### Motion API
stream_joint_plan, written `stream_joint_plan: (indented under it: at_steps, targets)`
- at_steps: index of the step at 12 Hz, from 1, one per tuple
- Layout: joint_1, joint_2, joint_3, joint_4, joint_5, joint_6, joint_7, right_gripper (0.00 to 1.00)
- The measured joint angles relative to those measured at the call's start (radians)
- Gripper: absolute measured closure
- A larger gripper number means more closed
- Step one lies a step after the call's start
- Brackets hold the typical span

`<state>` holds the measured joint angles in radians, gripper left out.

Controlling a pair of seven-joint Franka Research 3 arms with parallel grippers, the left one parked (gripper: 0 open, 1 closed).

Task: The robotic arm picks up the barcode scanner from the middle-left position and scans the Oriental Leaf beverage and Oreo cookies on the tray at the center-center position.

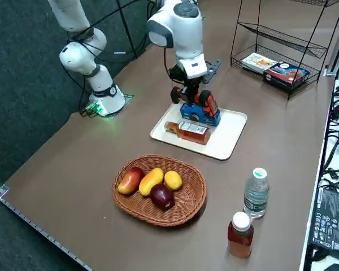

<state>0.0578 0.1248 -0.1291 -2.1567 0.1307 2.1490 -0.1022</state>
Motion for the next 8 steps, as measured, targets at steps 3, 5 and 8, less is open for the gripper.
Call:
stream_joint_plan:
  at_steps: [3,5,8]
  targets:
    - [-0.091,-0.016,-0.005,0.005,0.0,-0.03,-0.113,0.57]
    - [-0.124,-0.019,-0.006,0.006,0.0,-0.035,-0.134,0.57]
    - [-0.145,-0.017,-0.006,0.006,0.0,-0.035,-0.135,0.57]
